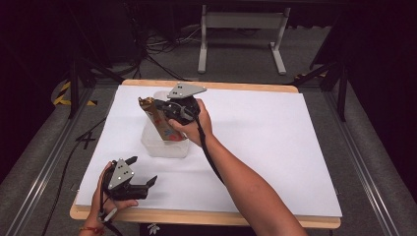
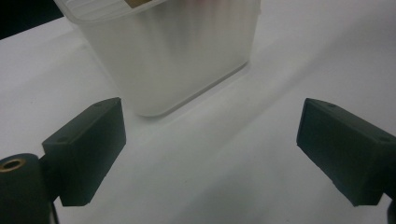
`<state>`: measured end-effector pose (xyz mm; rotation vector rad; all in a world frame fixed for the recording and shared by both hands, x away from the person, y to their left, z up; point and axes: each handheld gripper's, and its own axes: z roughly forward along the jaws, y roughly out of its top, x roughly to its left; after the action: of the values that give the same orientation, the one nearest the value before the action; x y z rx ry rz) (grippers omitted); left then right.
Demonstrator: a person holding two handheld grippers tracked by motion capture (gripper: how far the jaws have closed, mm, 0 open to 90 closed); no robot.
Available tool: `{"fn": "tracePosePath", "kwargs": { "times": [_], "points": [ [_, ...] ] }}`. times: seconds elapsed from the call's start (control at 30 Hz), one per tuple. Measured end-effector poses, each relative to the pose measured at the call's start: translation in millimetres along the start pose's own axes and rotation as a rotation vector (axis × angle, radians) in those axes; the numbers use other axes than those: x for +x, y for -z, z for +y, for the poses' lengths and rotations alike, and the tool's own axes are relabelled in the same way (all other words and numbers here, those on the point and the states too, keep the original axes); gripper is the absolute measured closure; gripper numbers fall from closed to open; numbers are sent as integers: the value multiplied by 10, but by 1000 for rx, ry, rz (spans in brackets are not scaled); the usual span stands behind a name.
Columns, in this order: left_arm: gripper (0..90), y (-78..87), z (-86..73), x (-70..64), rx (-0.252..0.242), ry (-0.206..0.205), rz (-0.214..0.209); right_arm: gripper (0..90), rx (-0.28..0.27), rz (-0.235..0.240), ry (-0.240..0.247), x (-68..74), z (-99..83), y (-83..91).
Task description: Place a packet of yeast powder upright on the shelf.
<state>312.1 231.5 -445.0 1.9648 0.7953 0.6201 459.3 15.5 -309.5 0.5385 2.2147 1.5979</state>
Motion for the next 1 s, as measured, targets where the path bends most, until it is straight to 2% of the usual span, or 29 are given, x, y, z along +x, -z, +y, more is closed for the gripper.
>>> {"fn": "tracePosePath", "kwargs": {
  "times": [0.17,0.23,0.3,0.57,0.63,0.7,0.8,0.87,1.0],
  "points": [
    [89,11,2,-1,-4,2,2,895,48,26,50,95,-54,-17],
    [89,13,0,2,-4,2,3,894,62,22,72,123,-110,0],
    [89,10,1,0,-2,2,3,894,50,42,52,112,-141,35],
    [89,7,4,-2,-1,1,5,893,22,41,52,74,-206,203],
    [89,5,2,-3,2,0,7,890,10,72,15,50,-229,231],
    [89,4,-1,-4,1,9,5,887,9,70,30,73,-224,243],
    [89,11,4,4,0,1,8,895,23,69,77,135,-167,233],
    [89,10,5,3,0,3,6,898,5,83,66,149,-128,232],
    [89,11,3,4,-2,4,3,899,-27,77,43,138,-67,197]
  ]
}}
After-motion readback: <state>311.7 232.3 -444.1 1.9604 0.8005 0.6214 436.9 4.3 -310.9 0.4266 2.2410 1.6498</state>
